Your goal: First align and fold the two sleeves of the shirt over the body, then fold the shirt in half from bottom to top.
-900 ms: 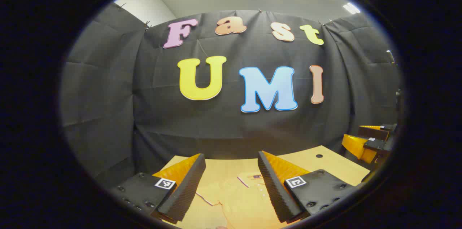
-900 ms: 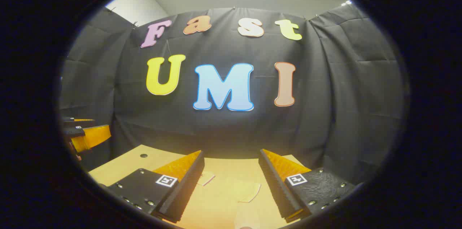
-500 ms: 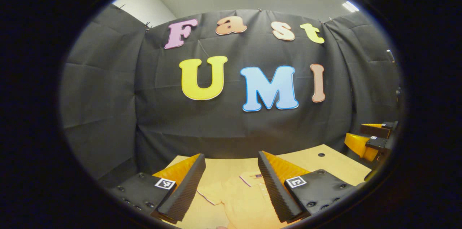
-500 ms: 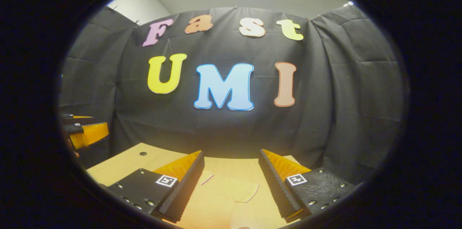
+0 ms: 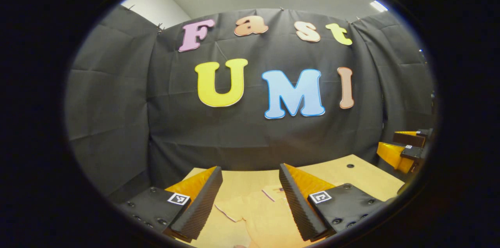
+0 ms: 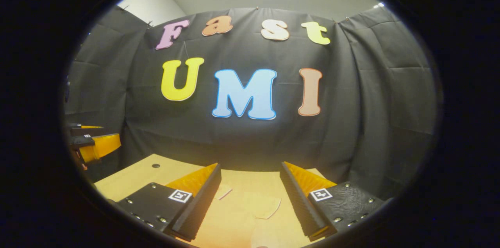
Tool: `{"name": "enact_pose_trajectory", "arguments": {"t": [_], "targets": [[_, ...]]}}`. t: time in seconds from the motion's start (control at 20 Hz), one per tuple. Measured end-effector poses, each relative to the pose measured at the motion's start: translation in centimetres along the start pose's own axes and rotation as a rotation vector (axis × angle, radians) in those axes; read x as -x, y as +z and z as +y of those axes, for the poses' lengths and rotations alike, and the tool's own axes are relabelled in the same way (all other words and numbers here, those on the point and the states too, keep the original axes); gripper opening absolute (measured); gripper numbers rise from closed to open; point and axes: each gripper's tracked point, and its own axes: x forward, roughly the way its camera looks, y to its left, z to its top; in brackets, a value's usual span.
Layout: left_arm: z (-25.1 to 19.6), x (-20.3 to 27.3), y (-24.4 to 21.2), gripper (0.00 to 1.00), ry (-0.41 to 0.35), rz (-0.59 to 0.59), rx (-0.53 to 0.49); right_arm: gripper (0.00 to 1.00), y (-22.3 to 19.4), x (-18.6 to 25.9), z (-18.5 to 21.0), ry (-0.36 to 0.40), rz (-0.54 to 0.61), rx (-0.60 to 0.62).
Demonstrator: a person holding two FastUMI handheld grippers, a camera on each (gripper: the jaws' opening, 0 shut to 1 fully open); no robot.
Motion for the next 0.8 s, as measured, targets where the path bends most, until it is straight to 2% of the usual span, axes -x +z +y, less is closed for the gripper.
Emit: {"name": "enact_pose_trajectory", "arguments": {"t": [0.25,0.55,0.8], "targets": [[1.5,0.5,-0.8,0.94,0.031,0.01,-0.002,0.94,-0.9,-0.4,0.2,0.006,0.016,0.007],[1.5,0.0,-1.7,0.95,0.026,0.026,-0.011,0.94,-2.2,-0.7,-0.5,-0.014,0.045,-0.013],[1.1,0.0,-1.3,0.94,0.009,0.02,-0.019,0.94,-5.5,-3.6,-2.6,-0.045,0.127,-0.017]]}}
